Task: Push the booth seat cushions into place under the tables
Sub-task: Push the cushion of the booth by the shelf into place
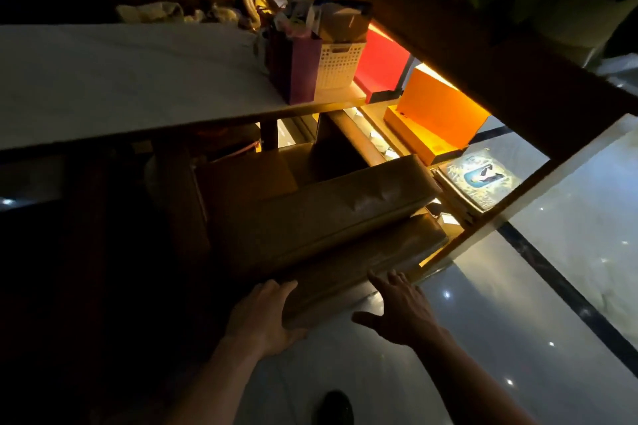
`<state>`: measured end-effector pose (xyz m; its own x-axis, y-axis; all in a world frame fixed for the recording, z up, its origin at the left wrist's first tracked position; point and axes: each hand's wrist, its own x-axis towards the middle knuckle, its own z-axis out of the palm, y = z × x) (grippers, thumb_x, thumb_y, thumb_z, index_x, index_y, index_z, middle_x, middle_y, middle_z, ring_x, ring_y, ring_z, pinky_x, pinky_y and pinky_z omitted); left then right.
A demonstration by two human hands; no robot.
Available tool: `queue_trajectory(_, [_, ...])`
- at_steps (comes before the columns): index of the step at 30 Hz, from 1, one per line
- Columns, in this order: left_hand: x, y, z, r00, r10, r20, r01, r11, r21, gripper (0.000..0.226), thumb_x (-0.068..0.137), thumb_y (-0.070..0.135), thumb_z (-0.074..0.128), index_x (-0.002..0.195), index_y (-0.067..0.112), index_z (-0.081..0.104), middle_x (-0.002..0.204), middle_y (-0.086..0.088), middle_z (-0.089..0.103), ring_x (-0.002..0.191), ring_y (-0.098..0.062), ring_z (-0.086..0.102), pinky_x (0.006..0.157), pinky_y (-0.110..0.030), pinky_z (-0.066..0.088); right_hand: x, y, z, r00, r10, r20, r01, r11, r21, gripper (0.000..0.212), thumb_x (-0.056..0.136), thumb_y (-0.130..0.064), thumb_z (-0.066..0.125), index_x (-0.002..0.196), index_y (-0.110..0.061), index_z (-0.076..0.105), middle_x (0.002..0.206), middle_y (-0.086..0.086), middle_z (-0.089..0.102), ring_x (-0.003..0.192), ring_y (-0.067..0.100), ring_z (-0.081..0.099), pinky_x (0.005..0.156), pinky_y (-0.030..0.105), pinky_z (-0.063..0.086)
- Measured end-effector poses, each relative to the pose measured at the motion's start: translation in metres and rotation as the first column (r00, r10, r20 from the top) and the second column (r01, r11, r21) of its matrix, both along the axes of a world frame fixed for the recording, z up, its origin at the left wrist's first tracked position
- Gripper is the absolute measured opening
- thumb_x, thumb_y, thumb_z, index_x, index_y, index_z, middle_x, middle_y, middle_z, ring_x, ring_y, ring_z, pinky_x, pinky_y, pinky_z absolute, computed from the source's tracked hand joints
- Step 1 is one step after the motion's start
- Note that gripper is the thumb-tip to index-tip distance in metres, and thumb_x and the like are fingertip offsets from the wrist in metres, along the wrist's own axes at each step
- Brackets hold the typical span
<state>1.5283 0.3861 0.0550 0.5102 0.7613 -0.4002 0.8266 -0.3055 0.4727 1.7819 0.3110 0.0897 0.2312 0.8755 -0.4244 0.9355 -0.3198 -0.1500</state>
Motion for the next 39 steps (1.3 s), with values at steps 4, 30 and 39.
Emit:
queue_trajectory(4, [0.036, 0.010, -0.032, 0.995, 0.102, -0.022, -0.102, 0.995, 0.021, 0.094, 0.076, 0.066, 0.067, 0.152, 0.038, 0.020, 0.149, 0.010, 0.032, 0.134, -0.015, 0.032, 0.106, -0.041, 0.039, 0.041, 0.046, -0.044, 0.993, 0.114, -0.010, -0.115, 0.993, -0.015, 0.099, 0.079, -0.079, 0.054, 0.157, -0.034, 0.013, 0.165, 0.011, 0.015, 0.153, 0.032, 0.009, 0.120, 0.057, 0.016])
queue_trajectory(30, [0.092, 0.017, -0.132, 0.892, 0.417, -0.177, -0.338, 0.873, 0.352, 0.092, 0.077, 0.068, 0.064, 0.151, 0.044, 0.016, 0.144, 0.012, 0.029, 0.130, -0.020, 0.027, 0.107, -0.043, 0.032, 0.114, 0.123, -0.164, 0.915, 0.382, 0.133, -0.389, 0.920, 0.035, 0.122, 0.071, -0.076, 0.065, 0.158, -0.027, -0.004, 0.165, 0.019, -0.004, 0.149, 0.046, -0.007, 0.121, 0.061, 0.009])
queue_trajectory(39, [0.047, 0.000, -0.133, 0.889, 0.439, -0.129, -0.368, 0.854, 0.367, 0.088, 0.077, 0.062, 0.067, 0.149, 0.046, 0.019, 0.136, 0.013, 0.033, 0.125, -0.016, 0.030, 0.104, -0.039, 0.032, 0.068, 0.099, -0.161, 0.905, 0.394, 0.159, -0.399, 0.917, 0.000, 0.113, 0.077, -0.081, 0.051, 0.158, -0.024, -0.003, 0.163, 0.022, 0.001, 0.147, 0.050, -0.003, 0.120, 0.062, 0.012])
